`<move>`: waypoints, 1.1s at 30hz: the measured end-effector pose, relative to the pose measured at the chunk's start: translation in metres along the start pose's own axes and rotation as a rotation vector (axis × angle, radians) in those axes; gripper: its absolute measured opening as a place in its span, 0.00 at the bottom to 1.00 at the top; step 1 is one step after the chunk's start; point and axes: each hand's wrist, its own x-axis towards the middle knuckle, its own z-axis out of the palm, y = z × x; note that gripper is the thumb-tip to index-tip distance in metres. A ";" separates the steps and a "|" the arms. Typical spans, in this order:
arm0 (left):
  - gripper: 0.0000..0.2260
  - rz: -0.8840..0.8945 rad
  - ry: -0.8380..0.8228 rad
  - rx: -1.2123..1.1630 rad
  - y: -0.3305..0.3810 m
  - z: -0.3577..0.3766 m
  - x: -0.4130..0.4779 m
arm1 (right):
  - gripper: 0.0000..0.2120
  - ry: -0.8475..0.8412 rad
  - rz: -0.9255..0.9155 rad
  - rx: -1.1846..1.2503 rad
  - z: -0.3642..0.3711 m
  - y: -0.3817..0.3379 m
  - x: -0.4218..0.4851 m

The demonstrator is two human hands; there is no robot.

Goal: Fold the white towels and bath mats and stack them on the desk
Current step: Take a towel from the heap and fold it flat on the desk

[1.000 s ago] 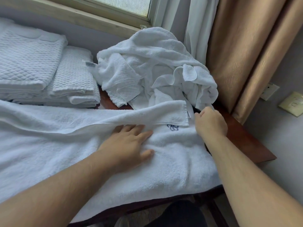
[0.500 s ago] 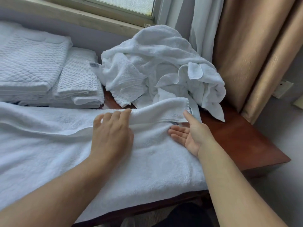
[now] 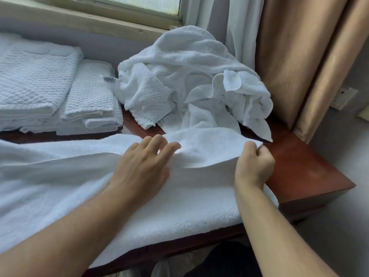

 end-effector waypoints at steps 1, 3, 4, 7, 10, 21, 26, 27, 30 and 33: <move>0.24 0.007 -0.019 0.007 0.000 0.000 0.000 | 0.15 0.010 -0.022 -0.021 0.001 0.000 -0.002; 0.18 0.027 -0.037 0.029 -0.001 0.000 -0.001 | 0.14 0.031 -0.071 -0.049 0.002 -0.002 -0.005; 0.13 0.026 -0.048 0.043 -0.001 0.000 -0.002 | 0.13 0.045 -0.092 -0.054 0.004 -0.003 -0.005; 0.06 -0.012 -0.120 0.041 -0.002 0.001 -0.002 | 0.09 0.044 -0.105 -0.080 0.005 -0.004 -0.006; 0.06 -0.063 -0.186 -0.006 0.001 0.002 -0.002 | 0.13 0.124 -0.329 -0.251 0.004 -0.007 -0.013; 0.20 -0.249 -0.282 0.035 -0.067 -0.051 -0.047 | 0.13 -0.747 -0.684 -0.905 0.046 -0.014 -0.058; 0.25 -0.492 -0.259 0.080 -0.126 -0.096 -0.102 | 0.15 -0.820 -0.834 -0.851 0.071 -0.049 -0.104; 0.26 -0.519 -0.253 0.093 -0.139 -0.104 -0.112 | 0.15 -0.910 -0.853 -0.670 0.078 -0.059 -0.125; 0.23 -0.603 -0.200 0.144 -0.177 -0.123 -0.136 | 0.23 -1.206 -0.884 -0.470 0.104 -0.085 -0.192; 0.29 -0.770 -0.123 0.225 -0.210 -0.136 -0.155 | 0.31 -1.262 -1.028 -0.582 0.131 -0.097 -0.246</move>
